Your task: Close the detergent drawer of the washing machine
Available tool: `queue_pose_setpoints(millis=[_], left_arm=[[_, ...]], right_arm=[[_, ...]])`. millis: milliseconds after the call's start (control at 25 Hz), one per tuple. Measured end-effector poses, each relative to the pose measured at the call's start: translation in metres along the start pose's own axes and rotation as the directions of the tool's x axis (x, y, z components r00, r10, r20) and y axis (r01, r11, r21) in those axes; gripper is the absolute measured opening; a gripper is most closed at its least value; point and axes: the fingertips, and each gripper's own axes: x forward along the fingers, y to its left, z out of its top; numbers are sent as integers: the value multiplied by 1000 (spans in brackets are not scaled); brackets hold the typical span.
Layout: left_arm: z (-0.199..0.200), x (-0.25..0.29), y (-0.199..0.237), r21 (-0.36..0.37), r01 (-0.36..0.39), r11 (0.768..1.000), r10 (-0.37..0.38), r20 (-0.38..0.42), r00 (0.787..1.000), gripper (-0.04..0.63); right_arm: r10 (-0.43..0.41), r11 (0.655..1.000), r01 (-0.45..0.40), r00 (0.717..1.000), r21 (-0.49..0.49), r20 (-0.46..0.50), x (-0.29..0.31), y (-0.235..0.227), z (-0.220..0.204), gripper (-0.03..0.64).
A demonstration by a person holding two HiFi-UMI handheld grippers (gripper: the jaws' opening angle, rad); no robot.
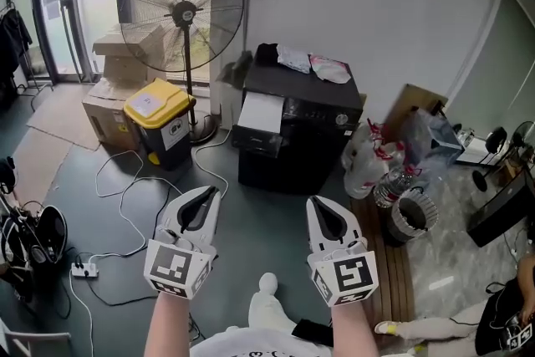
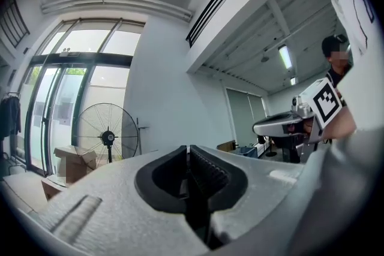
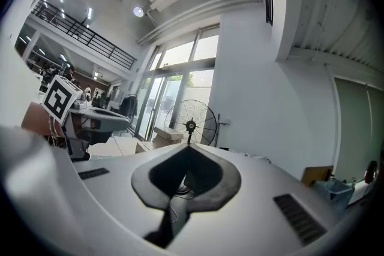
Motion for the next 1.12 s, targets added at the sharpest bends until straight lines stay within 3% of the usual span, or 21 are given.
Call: queue_pose_setpoints(millis=[200, 400, 720, 1120], left_arm=[[-9, 60, 6, -5, 5, 1000, -5, -22, 1000, 26], [-16, 122, 12, 0, 6, 1000, -6, -48, 999, 104], [-48, 206, 22, -20, -49, 999, 47, -101, 994, 104], [-104, 253, 27, -29, -101, 994, 94, -189, 978, 100]], right_arm=[[11, 1000, -11, 1000, 24, 0, 42, -42, -15, 0], [23, 999, -23, 1000, 45, 3, 86, -88, -26, 0], [59, 997, -59, 998, 54, 5, 142, -155, -46, 0], [104, 990, -96, 992, 105, -69, 173, -176, -96, 0]])
